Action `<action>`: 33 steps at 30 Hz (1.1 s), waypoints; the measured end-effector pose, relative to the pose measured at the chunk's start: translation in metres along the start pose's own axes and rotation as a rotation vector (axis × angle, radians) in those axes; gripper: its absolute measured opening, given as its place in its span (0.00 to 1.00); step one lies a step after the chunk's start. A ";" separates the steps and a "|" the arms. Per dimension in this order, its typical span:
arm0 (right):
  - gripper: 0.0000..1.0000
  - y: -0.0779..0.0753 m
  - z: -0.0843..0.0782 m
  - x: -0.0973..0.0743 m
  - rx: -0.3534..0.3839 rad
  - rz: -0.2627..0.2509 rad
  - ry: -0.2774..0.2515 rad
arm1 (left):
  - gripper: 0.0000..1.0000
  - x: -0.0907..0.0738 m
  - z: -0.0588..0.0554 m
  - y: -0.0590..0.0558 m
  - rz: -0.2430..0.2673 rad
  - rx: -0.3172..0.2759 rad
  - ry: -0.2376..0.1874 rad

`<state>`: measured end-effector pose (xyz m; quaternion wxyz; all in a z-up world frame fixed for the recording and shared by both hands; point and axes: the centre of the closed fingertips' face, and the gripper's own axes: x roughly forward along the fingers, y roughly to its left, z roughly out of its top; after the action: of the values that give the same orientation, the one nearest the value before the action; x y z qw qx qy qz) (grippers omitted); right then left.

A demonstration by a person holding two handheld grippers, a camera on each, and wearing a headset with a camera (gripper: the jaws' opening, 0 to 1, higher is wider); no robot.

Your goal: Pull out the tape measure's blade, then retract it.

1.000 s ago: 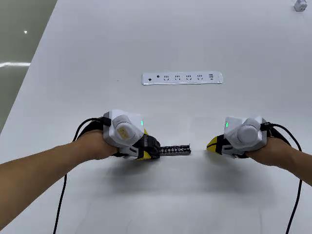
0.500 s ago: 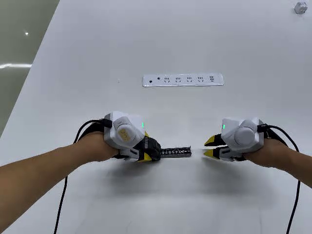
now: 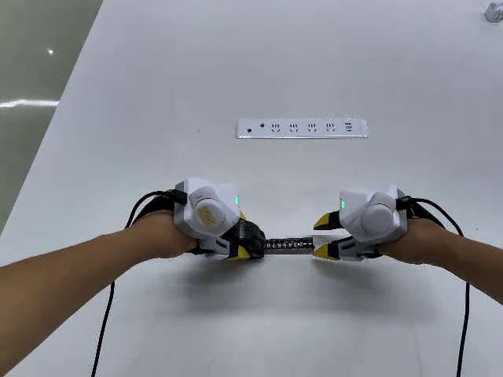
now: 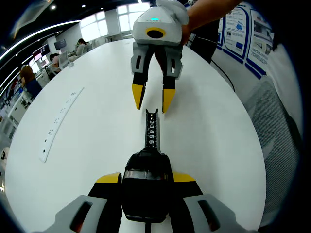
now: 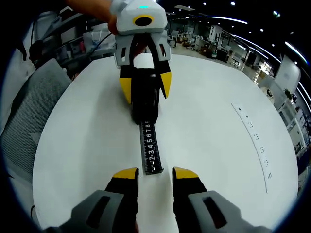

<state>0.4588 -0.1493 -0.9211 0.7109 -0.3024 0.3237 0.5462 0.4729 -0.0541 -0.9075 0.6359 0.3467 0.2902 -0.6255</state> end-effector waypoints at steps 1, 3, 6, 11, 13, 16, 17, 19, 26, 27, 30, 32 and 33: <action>0.27 0.000 0.001 0.002 -0.006 0.004 0.003 | 0.35 0.000 0.000 0.000 0.000 0.000 0.000; 0.27 0.000 0.000 0.004 -0.013 0.011 0.007 | 0.35 0.000 0.000 0.000 0.000 0.000 0.000; 0.27 0.001 0.000 0.007 -0.019 0.020 0.014 | 0.35 0.000 0.000 0.000 -0.001 0.001 0.000; 0.27 0.003 -0.002 0.011 -0.023 0.032 0.024 | 0.35 0.000 -0.001 0.000 -0.002 0.002 0.000; 0.26 0.004 -0.002 0.012 -0.026 0.036 0.027 | 0.35 0.000 -0.001 0.000 -0.003 0.002 0.000; 0.25 0.004 -0.001 0.015 -0.030 0.043 0.030 | 0.35 -0.001 -0.001 0.000 -0.003 0.002 0.000; 0.24 0.004 -0.001 0.015 -0.030 0.045 0.031 | 0.35 -0.001 -0.001 0.000 -0.003 0.002 0.000; 0.24 0.005 -0.002 0.017 -0.030 0.053 0.036 | 0.35 -0.001 -0.001 0.000 -0.004 0.001 0.000; 0.18 0.005 -0.002 0.019 -0.036 0.063 0.039 | 0.35 -0.001 -0.001 0.000 -0.004 0.002 0.000; 0.16 0.004 -0.002 0.018 -0.037 0.061 0.040 | 0.35 -0.001 -0.001 0.000 -0.004 0.002 0.000; 0.15 0.005 -0.002 0.019 -0.050 0.067 0.044 | 0.35 -0.001 -0.001 0.000 -0.003 0.001 0.002; 0.15 0.005 -0.003 0.018 -0.058 0.070 0.044 | 0.35 -0.001 -0.001 0.000 -0.003 0.001 0.004; 0.14 0.005 -0.003 0.018 -0.058 0.070 0.045 | 0.35 -0.001 -0.001 0.000 -0.002 0.006 0.007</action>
<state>0.4568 -0.1405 -0.9377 0.6748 -0.3234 0.3341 0.5731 0.4725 -0.0526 -0.9076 0.6331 0.3503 0.2911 -0.6259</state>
